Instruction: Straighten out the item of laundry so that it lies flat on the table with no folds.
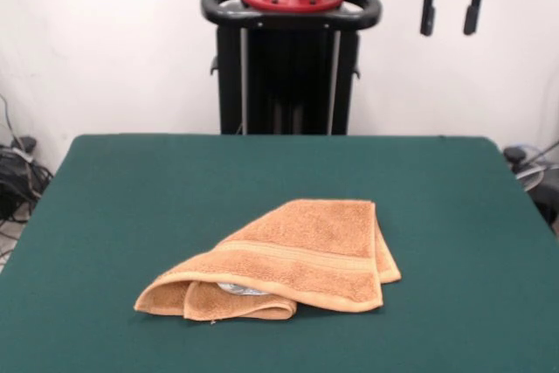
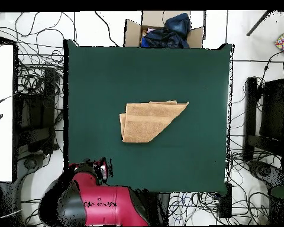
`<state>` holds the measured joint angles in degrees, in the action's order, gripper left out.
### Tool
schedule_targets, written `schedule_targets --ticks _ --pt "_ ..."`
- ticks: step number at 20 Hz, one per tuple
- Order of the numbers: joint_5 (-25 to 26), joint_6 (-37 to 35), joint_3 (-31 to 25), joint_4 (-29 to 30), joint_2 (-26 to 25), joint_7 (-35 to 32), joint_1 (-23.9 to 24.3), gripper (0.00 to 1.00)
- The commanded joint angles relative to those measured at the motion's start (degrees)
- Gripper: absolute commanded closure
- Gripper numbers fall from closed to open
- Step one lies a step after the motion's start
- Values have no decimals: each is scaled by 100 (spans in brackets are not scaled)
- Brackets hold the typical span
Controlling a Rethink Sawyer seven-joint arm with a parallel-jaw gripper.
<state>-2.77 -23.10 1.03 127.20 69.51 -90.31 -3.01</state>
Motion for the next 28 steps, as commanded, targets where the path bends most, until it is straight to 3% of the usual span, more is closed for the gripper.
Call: schedule_targets --ticks 1,28 --pt "-311 140 100 397 -315 -1465 50 0" --pt "-247 4 293 273 -350 -1577 -165 0"
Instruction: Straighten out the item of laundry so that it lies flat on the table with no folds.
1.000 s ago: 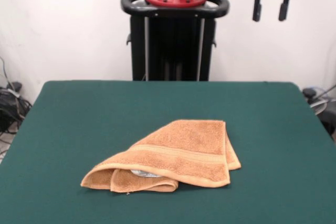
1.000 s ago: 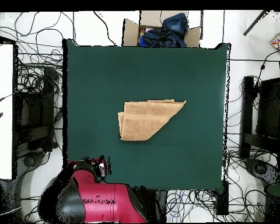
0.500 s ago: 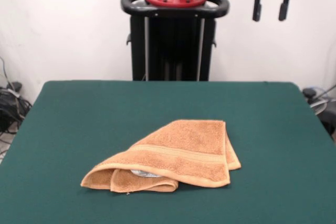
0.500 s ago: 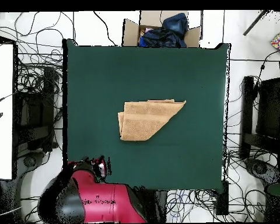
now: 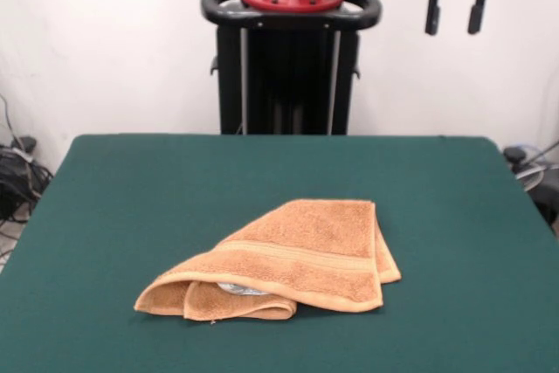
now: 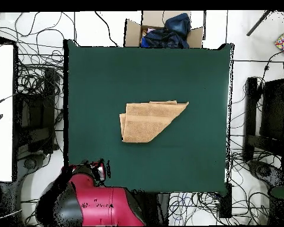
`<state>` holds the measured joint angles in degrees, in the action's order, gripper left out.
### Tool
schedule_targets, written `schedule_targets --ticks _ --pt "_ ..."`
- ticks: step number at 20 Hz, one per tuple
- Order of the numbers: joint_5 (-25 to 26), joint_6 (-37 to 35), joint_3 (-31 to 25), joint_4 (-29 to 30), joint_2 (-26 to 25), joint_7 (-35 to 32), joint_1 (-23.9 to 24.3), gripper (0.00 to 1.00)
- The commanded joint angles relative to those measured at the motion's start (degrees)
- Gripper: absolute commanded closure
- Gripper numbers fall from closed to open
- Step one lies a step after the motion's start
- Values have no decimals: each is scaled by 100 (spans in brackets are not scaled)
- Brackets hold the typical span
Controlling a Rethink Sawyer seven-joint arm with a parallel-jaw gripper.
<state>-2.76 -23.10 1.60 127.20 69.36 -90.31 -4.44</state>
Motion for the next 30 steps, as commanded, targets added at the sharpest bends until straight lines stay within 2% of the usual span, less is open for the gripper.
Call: schedule_targets --ticks 1,26,30 --pt "-253 -42 236 247 -318 -1572 -26 0" --pt "-266 -185 322 192 -289 -1575 -124 0" --pt "-247 -9 335 221 -294 -1581 -126 0"
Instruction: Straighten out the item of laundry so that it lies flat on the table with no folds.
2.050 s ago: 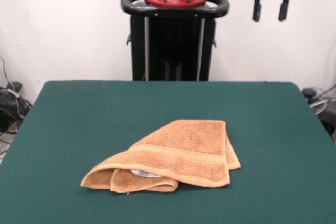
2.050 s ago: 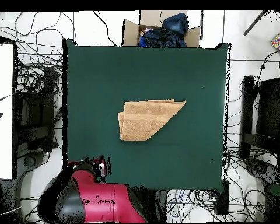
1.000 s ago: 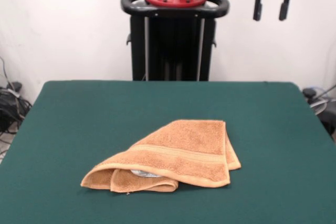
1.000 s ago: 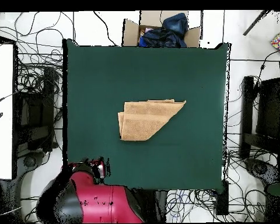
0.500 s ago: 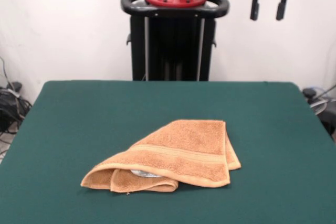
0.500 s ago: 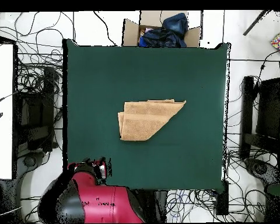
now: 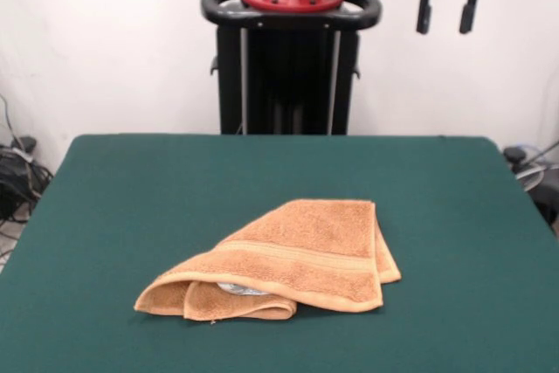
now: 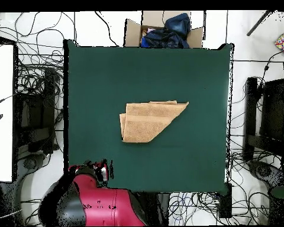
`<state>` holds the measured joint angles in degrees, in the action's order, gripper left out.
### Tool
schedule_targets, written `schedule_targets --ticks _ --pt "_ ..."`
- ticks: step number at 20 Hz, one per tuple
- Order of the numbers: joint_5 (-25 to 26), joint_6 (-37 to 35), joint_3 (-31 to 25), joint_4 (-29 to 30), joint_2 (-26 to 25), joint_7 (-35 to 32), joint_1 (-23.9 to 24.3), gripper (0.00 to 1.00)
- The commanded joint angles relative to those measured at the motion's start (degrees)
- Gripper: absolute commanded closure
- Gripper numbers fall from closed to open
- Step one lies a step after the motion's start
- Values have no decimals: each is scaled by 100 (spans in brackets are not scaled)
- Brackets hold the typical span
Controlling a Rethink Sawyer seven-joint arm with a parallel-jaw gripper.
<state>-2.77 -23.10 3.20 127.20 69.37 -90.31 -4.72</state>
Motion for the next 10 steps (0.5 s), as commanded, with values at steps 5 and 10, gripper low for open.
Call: schedule_targets --ticks 5,10 --pt "-250 -87 193 207 -281 -1571 -98 0" --pt "-275 -114 148 219 -274 -1491 -35 0"
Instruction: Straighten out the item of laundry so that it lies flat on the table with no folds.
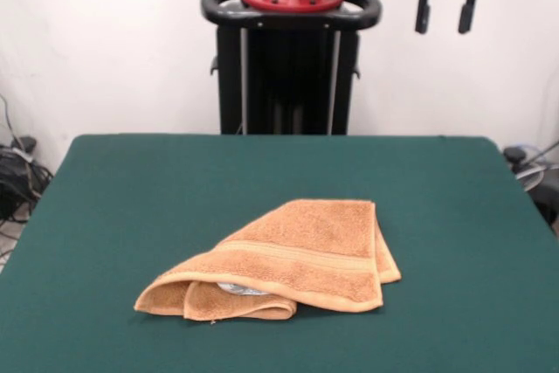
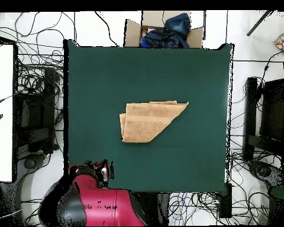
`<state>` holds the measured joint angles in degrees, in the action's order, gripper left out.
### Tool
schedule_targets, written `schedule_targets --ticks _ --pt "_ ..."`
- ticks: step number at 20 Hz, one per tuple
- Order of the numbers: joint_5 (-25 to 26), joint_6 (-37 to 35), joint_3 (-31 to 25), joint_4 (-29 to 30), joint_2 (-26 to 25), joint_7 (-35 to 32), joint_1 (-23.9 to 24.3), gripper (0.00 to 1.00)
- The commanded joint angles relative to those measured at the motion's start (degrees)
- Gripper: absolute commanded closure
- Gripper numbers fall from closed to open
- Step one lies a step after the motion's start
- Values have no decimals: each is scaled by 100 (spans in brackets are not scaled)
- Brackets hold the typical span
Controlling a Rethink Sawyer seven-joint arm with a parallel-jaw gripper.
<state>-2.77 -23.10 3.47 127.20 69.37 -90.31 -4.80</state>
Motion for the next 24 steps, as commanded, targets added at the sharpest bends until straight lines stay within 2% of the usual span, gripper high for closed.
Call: schedule_targets --ticks 1,22,24 --pt "-281 -85 107 227 -285 -1487 -19 0" --pt "-198 -68 186 188 -272 -1429 -40 0" --pt "-67 364 129 145 -253 -1277 34 0"
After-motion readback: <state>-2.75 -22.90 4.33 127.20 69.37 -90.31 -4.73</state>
